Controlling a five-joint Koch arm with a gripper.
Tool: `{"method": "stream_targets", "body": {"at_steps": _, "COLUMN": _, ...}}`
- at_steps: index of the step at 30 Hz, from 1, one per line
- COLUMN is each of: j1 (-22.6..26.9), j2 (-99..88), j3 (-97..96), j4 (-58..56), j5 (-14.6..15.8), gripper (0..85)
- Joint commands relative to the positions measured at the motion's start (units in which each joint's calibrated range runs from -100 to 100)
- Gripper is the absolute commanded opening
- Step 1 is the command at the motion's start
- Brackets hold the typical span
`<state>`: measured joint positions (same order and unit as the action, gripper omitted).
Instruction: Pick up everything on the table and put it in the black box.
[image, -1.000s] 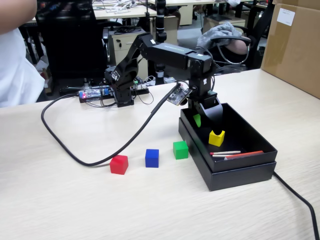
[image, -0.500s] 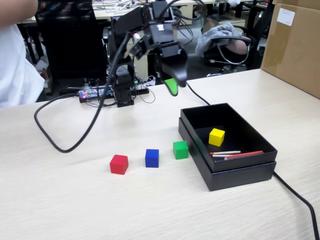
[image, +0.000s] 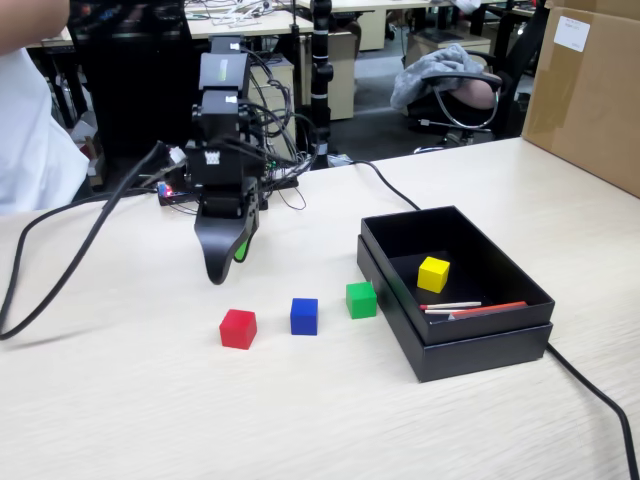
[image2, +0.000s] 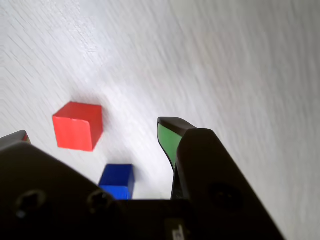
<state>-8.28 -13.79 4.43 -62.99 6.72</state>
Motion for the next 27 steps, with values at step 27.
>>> {"method": "stream_targets", "body": {"at_steps": 27, "j1": 2.05, "j2": 31.51, "j3": 23.5, "j4": -0.12, "j5": -0.29, "gripper": 21.1}}
